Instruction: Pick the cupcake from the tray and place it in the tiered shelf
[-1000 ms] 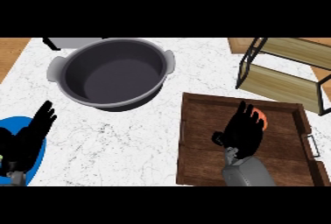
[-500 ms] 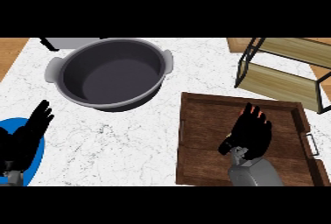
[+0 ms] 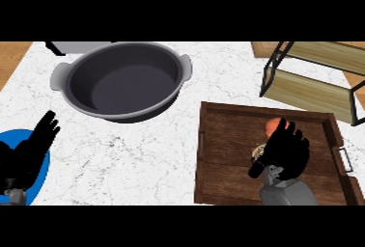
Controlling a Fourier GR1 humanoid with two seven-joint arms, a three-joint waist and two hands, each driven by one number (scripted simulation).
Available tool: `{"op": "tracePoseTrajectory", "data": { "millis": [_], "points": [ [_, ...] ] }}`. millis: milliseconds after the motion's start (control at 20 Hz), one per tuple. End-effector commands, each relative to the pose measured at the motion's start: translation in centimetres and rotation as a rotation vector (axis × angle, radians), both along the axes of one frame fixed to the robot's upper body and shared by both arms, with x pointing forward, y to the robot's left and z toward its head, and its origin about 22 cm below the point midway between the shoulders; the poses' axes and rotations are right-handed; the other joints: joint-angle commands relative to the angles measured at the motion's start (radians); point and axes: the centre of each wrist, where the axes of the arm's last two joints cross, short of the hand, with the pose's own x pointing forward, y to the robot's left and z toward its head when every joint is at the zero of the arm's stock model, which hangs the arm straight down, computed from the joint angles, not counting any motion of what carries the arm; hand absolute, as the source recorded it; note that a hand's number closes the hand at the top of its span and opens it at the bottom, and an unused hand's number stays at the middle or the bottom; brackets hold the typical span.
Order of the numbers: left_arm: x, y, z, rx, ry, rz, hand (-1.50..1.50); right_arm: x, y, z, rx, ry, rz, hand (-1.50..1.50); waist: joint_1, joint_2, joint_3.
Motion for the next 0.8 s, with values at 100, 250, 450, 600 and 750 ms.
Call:
{"op": "tracePoseTrajectory", "data": {
  "millis": [100,250,450,600,750],
  "points": [
    [-0.6,0.0,-0.8,-0.006,-0.010,-0.002,0.00,0.8,-0.3,-0.5,-0.057,0.090,-0.135,-1.50,0.004,0.002,0.000],
    [0.0,0.4,0.0,0.012,-0.005,0.008,0.00,0.4,0.4,-2.2,-0.052,0.112,-0.152,-1.50,0.008,0.002,0.001],
    [0.2,1.6,0.0,-0.010,-0.015,-0.021,0.00,1.5,-0.4,-1.5,-0.028,0.131,-0.165,-1.50,0.004,0.002,0.000],
    [1.2,0.3,0.9,0.003,-0.016,0.006,0.00,0.3,-1.1,-2.1,0.028,0.093,-0.161,1.50,-0.001,0.001,0.001],
    [-0.5,0.2,0.4,-0.006,-0.015,-0.012,0.00,0.4,-1.1,-3.4,-0.004,0.129,-0.124,1.50,0.008,0.002,0.001]
  ]
}}
